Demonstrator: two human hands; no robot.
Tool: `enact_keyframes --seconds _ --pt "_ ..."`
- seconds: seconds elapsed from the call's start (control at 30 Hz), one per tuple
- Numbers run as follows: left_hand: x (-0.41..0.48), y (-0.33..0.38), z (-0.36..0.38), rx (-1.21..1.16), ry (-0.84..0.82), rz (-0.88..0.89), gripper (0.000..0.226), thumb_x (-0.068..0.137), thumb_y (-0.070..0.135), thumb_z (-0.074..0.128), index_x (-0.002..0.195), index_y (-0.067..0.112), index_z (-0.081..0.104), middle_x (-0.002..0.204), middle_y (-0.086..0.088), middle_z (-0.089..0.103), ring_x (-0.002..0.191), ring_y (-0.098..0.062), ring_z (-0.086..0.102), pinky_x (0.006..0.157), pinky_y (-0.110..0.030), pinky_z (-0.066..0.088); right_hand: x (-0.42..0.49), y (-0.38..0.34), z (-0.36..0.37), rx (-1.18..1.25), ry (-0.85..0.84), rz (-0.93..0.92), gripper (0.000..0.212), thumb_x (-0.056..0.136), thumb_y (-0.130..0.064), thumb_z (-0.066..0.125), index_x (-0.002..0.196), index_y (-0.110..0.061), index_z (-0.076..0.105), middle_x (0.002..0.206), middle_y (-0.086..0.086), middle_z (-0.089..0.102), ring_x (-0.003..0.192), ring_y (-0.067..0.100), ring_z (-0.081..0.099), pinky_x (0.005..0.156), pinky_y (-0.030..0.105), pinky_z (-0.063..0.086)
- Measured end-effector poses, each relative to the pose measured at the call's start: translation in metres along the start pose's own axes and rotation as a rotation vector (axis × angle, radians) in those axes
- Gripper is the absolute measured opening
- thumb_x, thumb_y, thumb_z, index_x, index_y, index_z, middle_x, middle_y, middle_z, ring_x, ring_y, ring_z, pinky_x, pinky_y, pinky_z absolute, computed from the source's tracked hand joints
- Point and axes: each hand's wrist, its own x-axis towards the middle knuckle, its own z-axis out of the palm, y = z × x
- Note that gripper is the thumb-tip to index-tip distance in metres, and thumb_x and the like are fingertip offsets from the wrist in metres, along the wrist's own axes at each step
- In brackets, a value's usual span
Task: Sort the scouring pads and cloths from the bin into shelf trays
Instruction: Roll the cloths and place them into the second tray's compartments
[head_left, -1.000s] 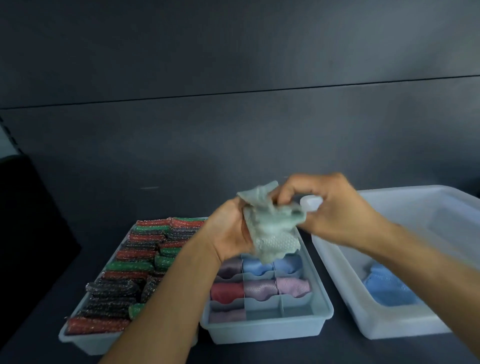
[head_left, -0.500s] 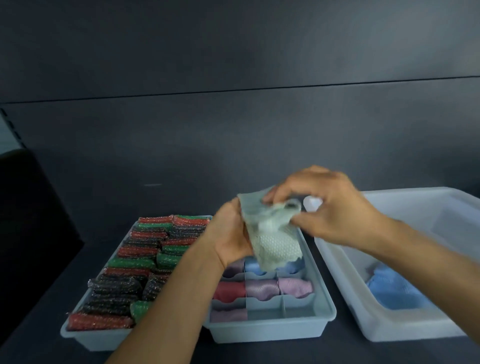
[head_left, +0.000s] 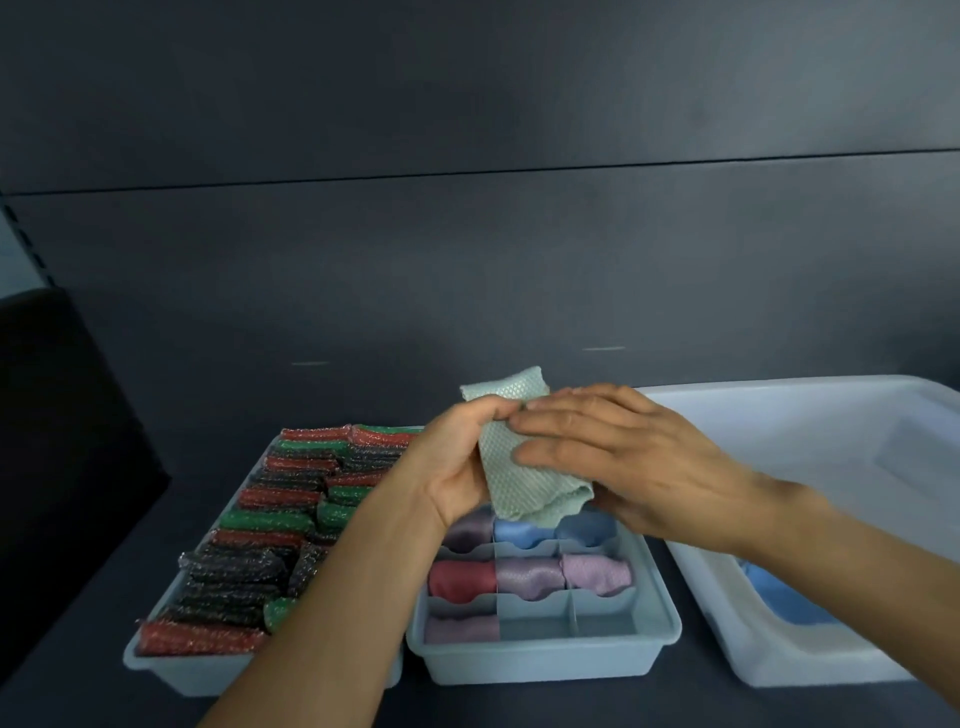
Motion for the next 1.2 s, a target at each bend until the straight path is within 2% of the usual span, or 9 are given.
enact_keyframes --seconds 0.07,0.13,0.27,0.43,0.7,0.8,0.93,1.1,1.2 --pt "-0.001 -0.005 0.002 0.009 -0.024 -0.03 0.028 0.079 0.019 0.052 0.1 0.004 0.063 0.091 -0.014 0.066 0.074 -0.024 0.066 0.067 -0.036 0.057 0.006 -0.006 0.002 0.201 0.19 0.165 0.039 0.075 -0.002 0.058 0.108 -0.021 0.069 0.117 -0.011 0.067 0.114 0.007 0.057 0.091 0.027 0.04" --pt "0.002 -0.009 0.0 0.026 0.002 0.038 0.031 0.087 0.029 0.051 0.106 0.008 0.063 0.102 -0.012 0.068 0.087 -0.025 0.066 0.076 -0.04 0.055 0.015 -0.015 -0.001 0.591 0.366 0.468 0.023 0.083 -0.002 0.06 0.097 -0.016 0.072 0.093 -0.012 0.071 0.087 -0.003 0.06 0.078 0.021 0.041" --pt "-0.004 -0.013 -0.004 0.056 -0.072 0.133 0.087 0.085 0.077 0.025 0.124 0.009 0.064 0.118 -0.013 0.069 0.109 -0.027 0.066 0.095 -0.044 0.049 0.019 -0.009 0.001 1.323 0.432 0.932 0.01 0.087 -0.004 0.066 0.097 -0.002 0.068 0.079 0.008 0.073 0.069 0.016 0.064 0.064 0.028 0.049" --pt "-0.007 -0.018 -0.003 0.354 0.074 0.356 0.043 0.077 0.039 0.072 0.113 0.015 0.07 0.112 -0.013 0.071 0.101 -0.026 0.067 0.089 -0.043 0.052 0.017 -0.01 0.003 1.339 0.375 0.985 0.006 0.089 -0.011 0.065 0.09 -0.007 0.069 0.062 0.012 0.057 0.049 0.014 0.048 0.045 0.019 0.038" --pt "-0.011 -0.021 -0.007 0.204 -0.037 0.198 0.053 0.078 0.037 0.074 0.123 0.008 0.066 0.129 -0.022 0.062 0.116 -0.033 0.062 0.102 -0.051 0.048 0.012 -0.006 0.003 1.432 0.291 0.859 0.019 0.085 -0.023 0.07 0.099 -0.011 0.07 0.085 0.031 0.064 0.069 0.028 0.057 0.057 0.032 0.044" --pt "-0.01 -0.02 -0.004 0.191 -0.014 0.35 0.04 0.078 0.02 0.071 0.117 0.011 0.067 0.114 -0.019 0.068 0.098 -0.028 0.065 0.088 -0.044 0.053 0.012 -0.006 0.004 1.444 0.314 0.867 0.017 0.085 -0.019 0.067 0.099 -0.01 0.07 0.075 0.019 0.059 0.059 0.023 0.047 0.046 0.025 0.038" --pt "-0.015 -0.019 -0.002 0.291 -0.001 0.495 0.015 0.08 0.009 0.068 0.08 0.023 0.073 0.085 -0.001 0.07 0.076 -0.012 0.065 0.061 -0.028 0.051 0.01 -0.006 0.005 1.551 0.361 0.832 0.012 0.081 -0.009 0.062 0.086 -0.012 0.073 0.083 0.028 0.056 0.078 0.032 0.043 0.067 0.044 0.031" --pt "-0.019 -0.014 -0.002 0.182 -0.049 0.34 0.043 0.088 0.045 0.044 0.115 0.021 0.067 0.105 -0.007 0.067 0.086 -0.021 0.063 0.071 -0.037 0.05 0.012 -0.005 0.005 1.246 0.398 0.797 0.048 0.086 0.017 0.046 0.065 -0.018 0.072 0.068 0.023 0.056 0.057 0.032 0.038 0.055 0.035 0.034" --pt "-0.019 -0.018 -0.002 0.373 -0.033 0.307 0.043 0.086 0.047 0.062 0.11 0.012 0.071 0.108 -0.016 0.071 0.096 -0.031 0.069 0.069 -0.044 0.058 0.013 -0.008 0.009 1.096 0.368 0.717 0.053 0.08 0.023 0.042 0.067 -0.019 0.071 0.071 0.014 0.064 0.063 0.044 0.043 0.056 0.04 0.034"
